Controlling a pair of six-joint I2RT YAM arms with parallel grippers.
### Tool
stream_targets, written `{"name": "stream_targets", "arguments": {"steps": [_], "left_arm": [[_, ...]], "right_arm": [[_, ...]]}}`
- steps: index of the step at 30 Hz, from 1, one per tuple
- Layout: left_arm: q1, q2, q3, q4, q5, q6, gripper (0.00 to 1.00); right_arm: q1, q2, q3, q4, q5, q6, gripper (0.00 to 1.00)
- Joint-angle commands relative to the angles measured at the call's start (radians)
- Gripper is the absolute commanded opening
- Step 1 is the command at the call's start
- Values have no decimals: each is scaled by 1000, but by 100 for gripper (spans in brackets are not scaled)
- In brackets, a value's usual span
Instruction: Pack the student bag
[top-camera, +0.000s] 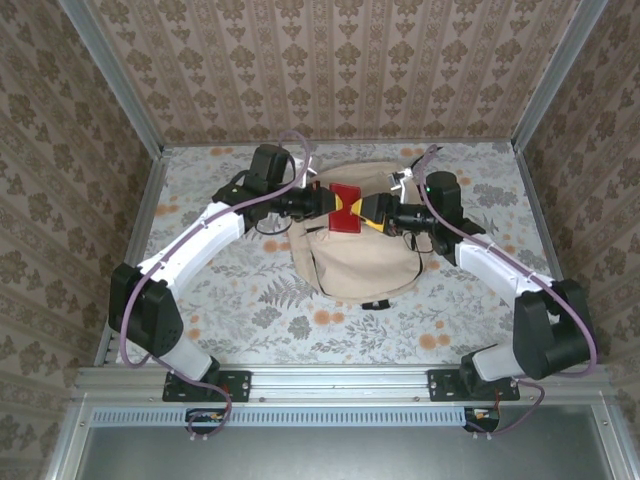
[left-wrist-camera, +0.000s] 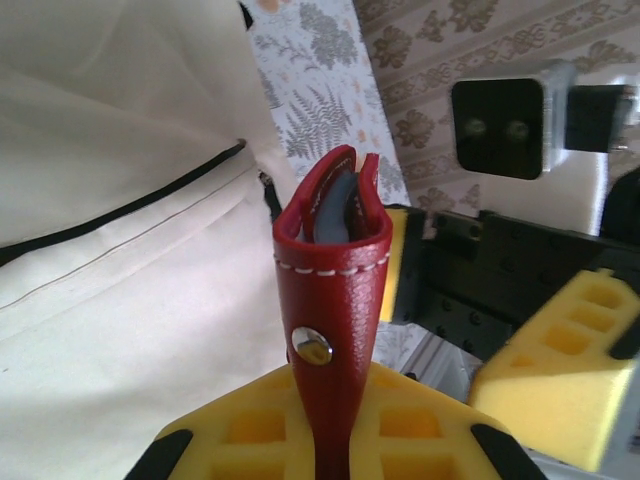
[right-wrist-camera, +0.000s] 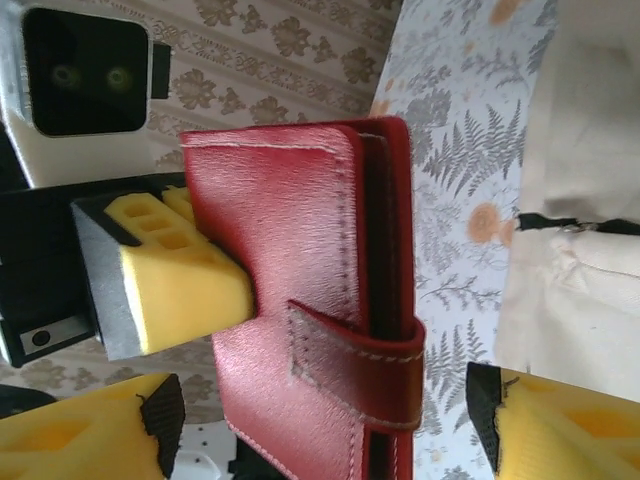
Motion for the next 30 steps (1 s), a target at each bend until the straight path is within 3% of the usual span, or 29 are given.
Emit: {"name": "stream_targets", "arguments": {"steps": [1,5,13,18,20,25,30], "left_arm": [[-6,-1,11,93,79,-42,0],[-6,1,4,100,106,-45,0],[-6,-7,-12,95,124,-37,0],[-2,-4,-17,97,115,-46,5],[1,-7,-19,88,96,-53,14],[22,-31,-58,32,-6,-54,58],[42,-51,-93,-203,-316,6,77]], "right_arm": [[0,36,29,110,-104,95,75],[-6,63,66,154,-147,161,56],[-18,40,70,169,-173,178,44],[-19,2,42,145,-171,162,24],[-19,-14,38,102,-151,136,17],[-27,-73,34,-106,-42,26,12],[-25,-100,1,-332,108,-78,12]]}}
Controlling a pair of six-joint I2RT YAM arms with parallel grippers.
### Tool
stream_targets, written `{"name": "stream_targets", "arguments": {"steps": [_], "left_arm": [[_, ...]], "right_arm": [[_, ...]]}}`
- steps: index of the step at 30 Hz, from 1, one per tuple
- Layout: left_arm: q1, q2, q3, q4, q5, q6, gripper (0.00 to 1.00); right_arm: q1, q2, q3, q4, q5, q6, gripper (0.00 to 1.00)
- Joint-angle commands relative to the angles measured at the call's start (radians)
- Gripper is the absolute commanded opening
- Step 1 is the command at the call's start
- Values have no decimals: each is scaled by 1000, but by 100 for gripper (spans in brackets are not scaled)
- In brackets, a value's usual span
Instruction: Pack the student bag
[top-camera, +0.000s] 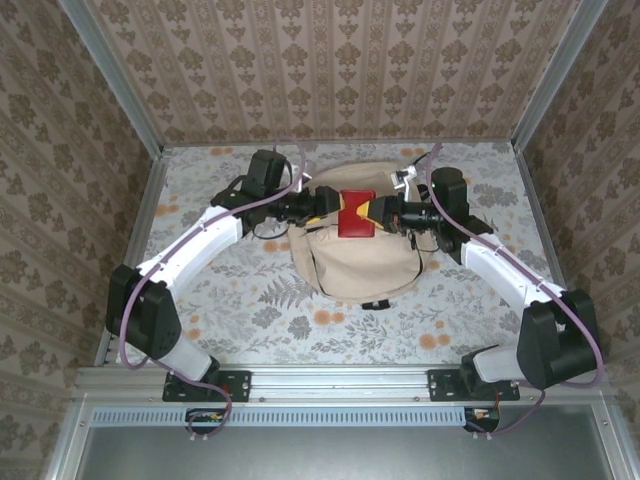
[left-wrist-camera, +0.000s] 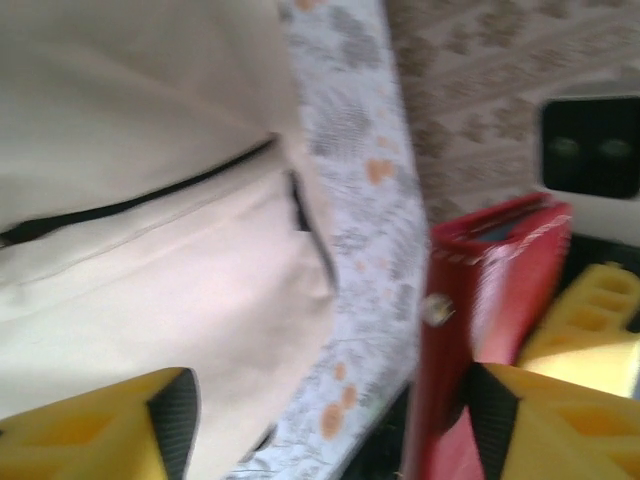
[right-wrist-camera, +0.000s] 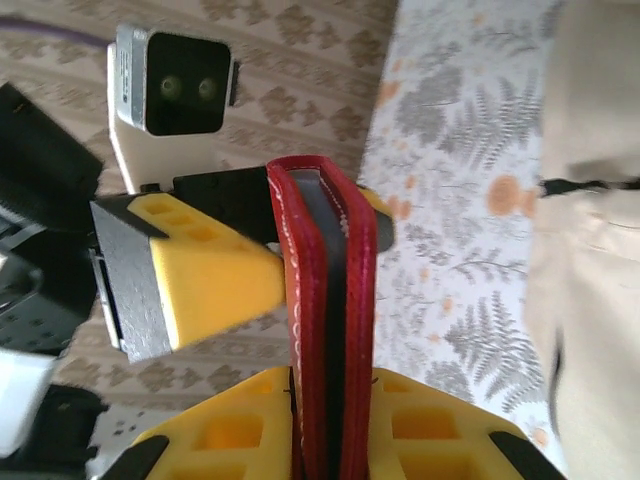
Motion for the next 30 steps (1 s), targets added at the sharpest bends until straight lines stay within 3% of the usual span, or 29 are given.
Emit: {"name": "stream_targets", "arguments": {"steps": [1,10,15,19,30], "left_arm": [[19,-31,-38,-192,-252,47,78],[-1,-25,-172,-103,-265,7,76],[-32,0,-201,-56,-272,-17,72],[-47,10,-199,-53,-267,-23,71],[-82,38,-179,-41,-260,-22,69]], "right_arm": [[-5,-38,-53,-168,115,-85,12],[-4,-25,-172,-214,232,-31,11],[1,115,-126,-82,228,107,11],[0,184,-43,-129,281,110,11],[-12,227,-22,-69,356,220,11]]}}
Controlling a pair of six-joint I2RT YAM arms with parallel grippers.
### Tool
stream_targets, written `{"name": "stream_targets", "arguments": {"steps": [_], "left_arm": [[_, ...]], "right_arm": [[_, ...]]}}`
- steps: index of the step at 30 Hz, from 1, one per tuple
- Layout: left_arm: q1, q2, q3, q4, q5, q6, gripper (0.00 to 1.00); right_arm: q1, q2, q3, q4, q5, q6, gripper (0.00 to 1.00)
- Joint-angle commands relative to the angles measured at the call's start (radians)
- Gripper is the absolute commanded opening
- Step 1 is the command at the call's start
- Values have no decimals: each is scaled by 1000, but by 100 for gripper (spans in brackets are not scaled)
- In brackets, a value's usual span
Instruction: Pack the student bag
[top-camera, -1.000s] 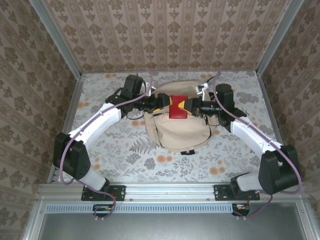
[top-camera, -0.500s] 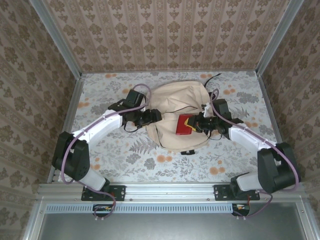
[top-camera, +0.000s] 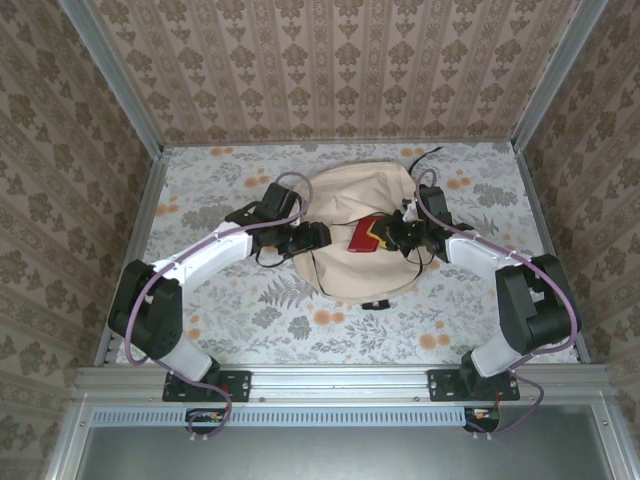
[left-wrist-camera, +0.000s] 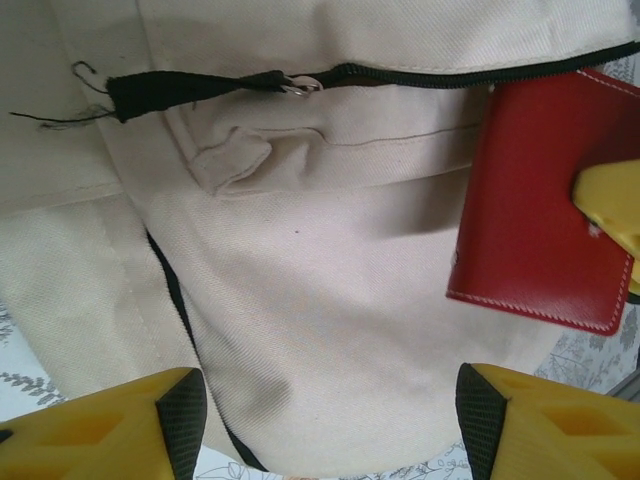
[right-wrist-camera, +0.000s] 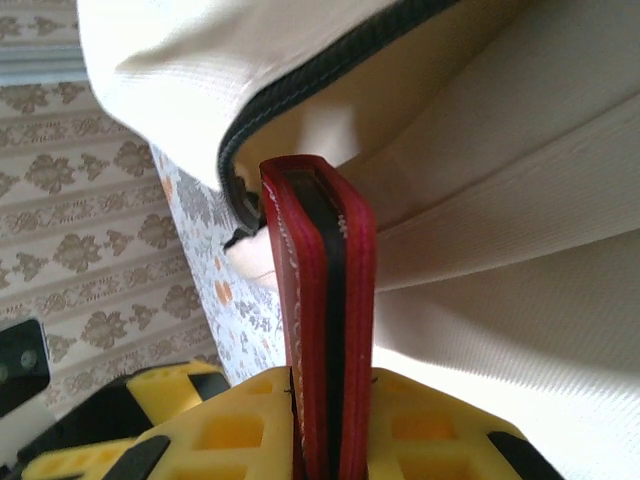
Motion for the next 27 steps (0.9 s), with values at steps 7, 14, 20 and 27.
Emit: {"name": "stream_targets", "arguments": {"steps": [7,14,20,27], "left_arm": [[-43,57,37,16,1,-18,65],[-99,117,64,48,5,-41,58],[-137,193,90,56,11,-55,41],[-139,217,73,52,8,-53,30]], "right_arm": [[-7,50,52,79,122,117,11],[4,113,32,284,200,293,11],[42,169,71,320,252,314,16],[43,83,33,148,246,245,57]]}}
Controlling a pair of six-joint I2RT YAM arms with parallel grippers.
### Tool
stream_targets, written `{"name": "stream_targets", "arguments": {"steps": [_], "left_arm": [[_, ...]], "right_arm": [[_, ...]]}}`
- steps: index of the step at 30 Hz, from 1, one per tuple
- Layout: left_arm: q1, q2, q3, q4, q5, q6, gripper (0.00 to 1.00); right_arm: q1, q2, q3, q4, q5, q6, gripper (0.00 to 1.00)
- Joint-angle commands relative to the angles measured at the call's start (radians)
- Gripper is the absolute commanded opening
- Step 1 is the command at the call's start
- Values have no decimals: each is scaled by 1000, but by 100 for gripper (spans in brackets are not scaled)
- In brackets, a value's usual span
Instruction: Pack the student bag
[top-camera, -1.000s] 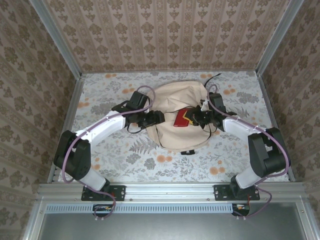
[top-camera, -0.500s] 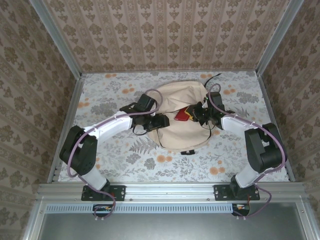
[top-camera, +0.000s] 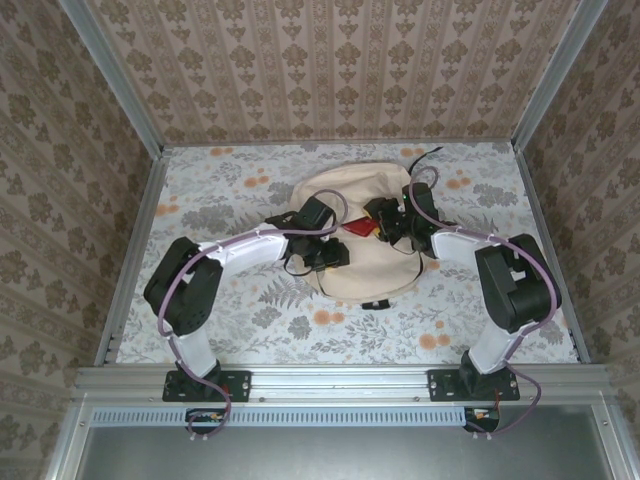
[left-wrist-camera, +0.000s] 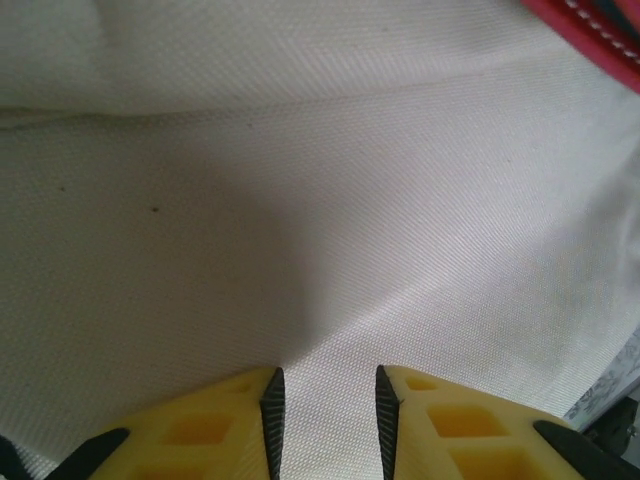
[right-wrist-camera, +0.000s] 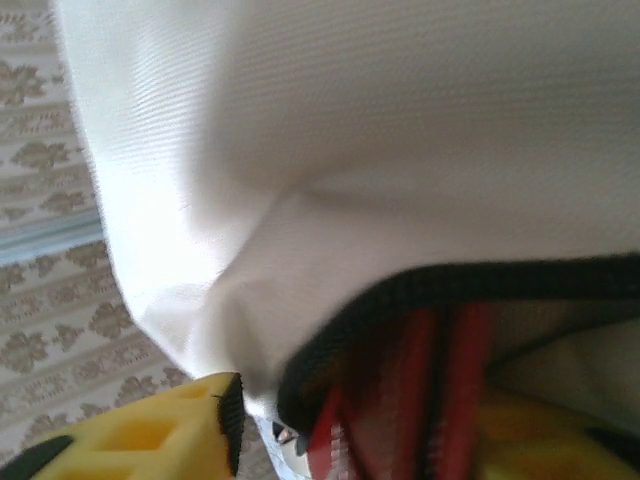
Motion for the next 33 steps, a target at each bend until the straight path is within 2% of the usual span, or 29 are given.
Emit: {"name": "stream_targets", "arguments": {"steps": [1,6,9,15,24,33], "left_arm": [[-1,1,10,-3,3,-2,30],[3,-3,4,-14,-14,11,30],[3,-2,-2,-1,-11,10,30],[5,6,4,-12,-7,18,28],[5,4,5,-15,-5,18,28],[3,6,-7,-11,-1,11,26]], "right_arm": [[2,-78,-20,-131,20,-39,58],[2,-199,-71,-301,19,-113,61],[2,-234,-117,-319,9,-120,59],[10,-203,-127,-275,-19,-107,42],[18,-134,-85,-196,-26,-74,24],[29,-87,-63,-51,10,7,19]]}}
